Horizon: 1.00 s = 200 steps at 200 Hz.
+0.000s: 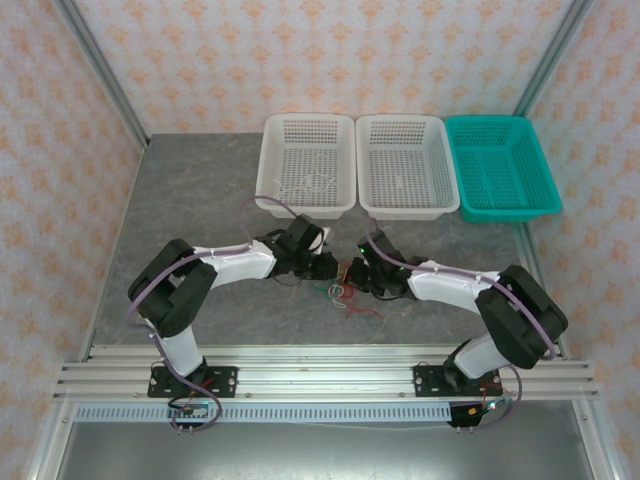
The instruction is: Untangle the cables
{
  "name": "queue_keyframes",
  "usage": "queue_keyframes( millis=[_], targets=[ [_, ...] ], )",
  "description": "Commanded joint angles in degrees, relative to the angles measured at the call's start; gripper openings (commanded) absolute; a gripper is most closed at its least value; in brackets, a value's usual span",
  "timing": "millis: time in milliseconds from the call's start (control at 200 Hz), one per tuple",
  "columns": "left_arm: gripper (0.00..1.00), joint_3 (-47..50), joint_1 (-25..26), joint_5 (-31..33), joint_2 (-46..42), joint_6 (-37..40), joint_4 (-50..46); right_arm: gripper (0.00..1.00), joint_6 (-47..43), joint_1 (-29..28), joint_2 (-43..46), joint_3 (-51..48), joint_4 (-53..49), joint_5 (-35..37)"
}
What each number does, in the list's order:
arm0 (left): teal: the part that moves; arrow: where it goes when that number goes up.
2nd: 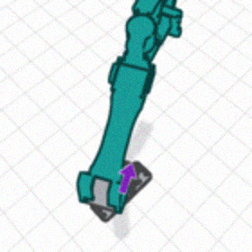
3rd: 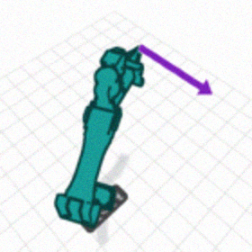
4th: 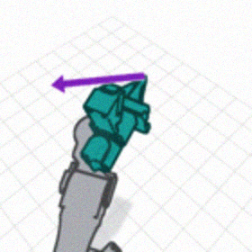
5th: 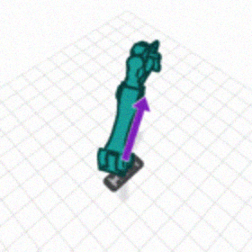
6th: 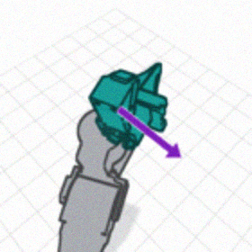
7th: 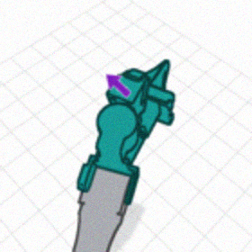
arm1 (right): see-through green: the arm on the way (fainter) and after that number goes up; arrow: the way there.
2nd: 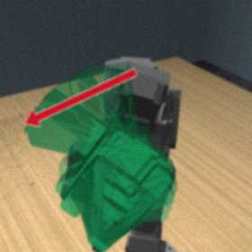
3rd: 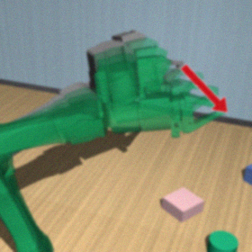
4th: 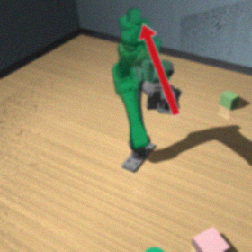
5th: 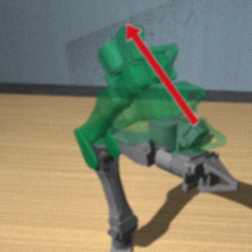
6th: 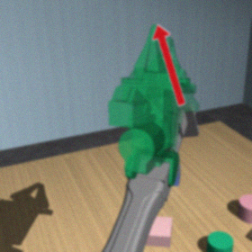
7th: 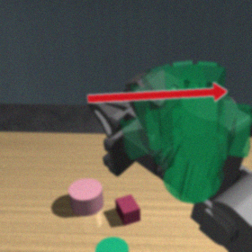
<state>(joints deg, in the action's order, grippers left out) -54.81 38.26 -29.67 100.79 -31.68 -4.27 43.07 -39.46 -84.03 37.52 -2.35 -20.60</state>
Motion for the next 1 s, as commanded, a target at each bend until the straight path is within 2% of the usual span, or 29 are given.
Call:
queue_keyframes(
  millis=[0, 40, 80, 125, 165, 215, 310, 435, 500, 851, 996],
  targets=[
    [0.11, 0.17, 0.41, 1.56, 1.86, 0.04, -0.66, 0.0, 1.07, -0.04, 2.65, -1.99, 2.45, 1.3],
    [0.06, 0.31, 0.39, 2.29, 1.86, 0.16, -0.79, 0.09, 0.88, 0.05, 3.27, -2.33, 2.47, 1.35],
    [0.0, 0.27, 0.41, 3.43, 1.86, 0.45, -1.46, 0.27, 0.26, 0.16, 4.06, -2.43, 2.13, 1.55],
    [0.0, 0.06, 0.41, 5.06, 1.91, 0.74, -2.65, 0.42, -0.38, 0.48, 5.45, -2.19, -0.14, 3.13],
    [0.0, -0.04, 0.41, 6.62, 1.95, 0.74, -3.61, 0.49, -0.96, 0.87, 6.95, -2.09, -2.62, 4.86],
    [0.0, 0.04, 0.41, 7.39, 1.99, 0.74, -3.91, 0.52, -1.74, 1.48, 9.26, -2.7, -3.72, 6.23],
    [0.0, 0.48, 0.37, 7.09, 1.96, 0.62, -2.86, 0.52, -1.73, 2.98, 13.45, -4.65, -3.98, 7.44],
    [0.0, 0.56, 0.38, 7.07, 1.87, 0.31, -2.14, 0.39, 0.01, 4.85, 15.94, -7.63, -1.12, 6.53],
    [0.0, 0.43, 0.41, 7.08, 1.78, 0.37, -2.05, 0.36, -0.18, 5.05, 15.91, -8.18, 0.8, 4.92],
    [0.0, 0.41, 0.41, 7.33, 0.68, 0.65, -2.57, 0.36, -2.41, 5.09, 6.0, -0.2, 4.13, -8.06],
    [0.0, 0.66, 0.41, 7.52, 0.3, 0.57, -2.73, 0.39, -2.96, 5.1, 3.7, 1.92, 4.27, -9.17]
  ],
)
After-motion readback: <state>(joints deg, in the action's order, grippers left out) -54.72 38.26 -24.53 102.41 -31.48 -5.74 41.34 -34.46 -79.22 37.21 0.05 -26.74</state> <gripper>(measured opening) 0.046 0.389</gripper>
